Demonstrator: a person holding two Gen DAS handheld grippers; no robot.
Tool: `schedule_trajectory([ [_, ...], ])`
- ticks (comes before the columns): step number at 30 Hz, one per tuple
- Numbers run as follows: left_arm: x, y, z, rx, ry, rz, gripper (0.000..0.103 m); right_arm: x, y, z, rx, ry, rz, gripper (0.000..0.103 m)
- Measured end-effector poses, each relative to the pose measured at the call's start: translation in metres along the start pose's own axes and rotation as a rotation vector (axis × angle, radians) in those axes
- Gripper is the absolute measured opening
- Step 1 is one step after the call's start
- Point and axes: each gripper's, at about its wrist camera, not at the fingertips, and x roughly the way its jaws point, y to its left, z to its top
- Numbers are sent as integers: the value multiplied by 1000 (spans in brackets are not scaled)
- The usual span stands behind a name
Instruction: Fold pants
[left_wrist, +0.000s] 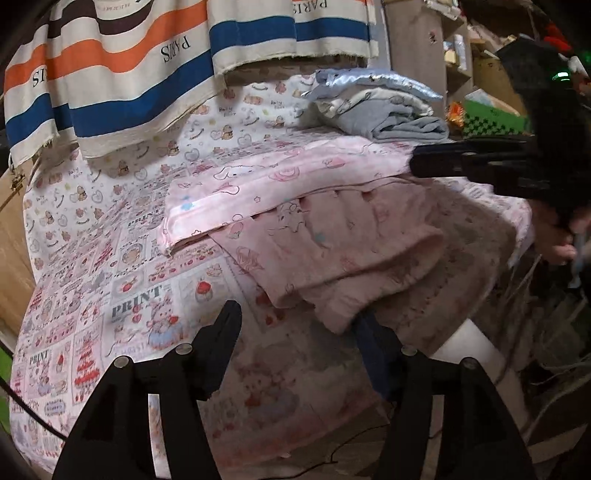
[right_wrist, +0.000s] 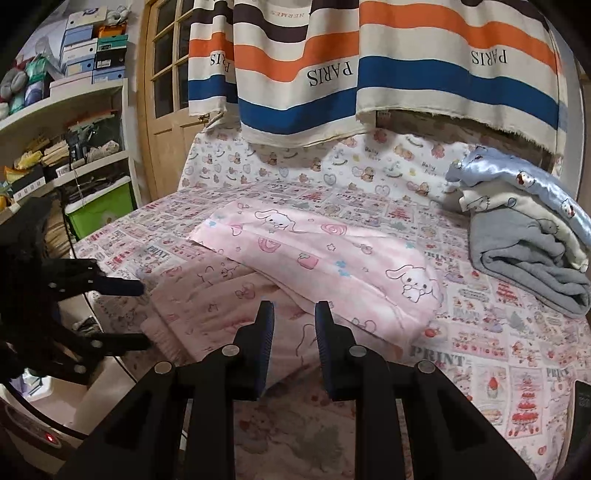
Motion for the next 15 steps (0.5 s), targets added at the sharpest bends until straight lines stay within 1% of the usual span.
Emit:
schedule_trajectory([
  [1, 4, 0, 2, -11, -1, -10, 55, -1, 2, 0, -18, -2, 3, 22],
  [2, 8, 1, 5, -21, 1, -30, 36, -3, 5, -1, -37, -3, 2, 22],
  [3, 11, 1, 9, -32, 8, -45, 22, -5, 8, -2, -67, -3, 4, 22],
  [4, 11, 3, 13, -48, 3, -53, 21, -6, 11, -3, -100, -3, 8, 22],
  [5, 10, 4, 18, -63, -11, -66, 17, -7, 15, -3, -128, -3, 9, 22],
  [7, 8, 8, 29, -78, -18, -68, 16, -8, 24, -6, -193, -1, 25, 30],
  [8, 8, 11, 33, -89, -18, -67, 16, -8, 28, -7, -217, -6, 35, 41],
  [9, 8, 15, 38, -104, -16, -73, 16, -8, 33, -9, -253, -14, 38, 54],
  [10, 9, 18, 43, -120, -11, -83, 16, -7, 40, -10, -295, -21, 38, 57],
  [12, 12, 27, 53, -159, 2, -107, 15, -2, 55, -14, -385, -21, 23, 57],
  [15, 14, 39, 66, -205, -2, -143, 15, 10, 73, -21, -504, -2, -43, 57],
])
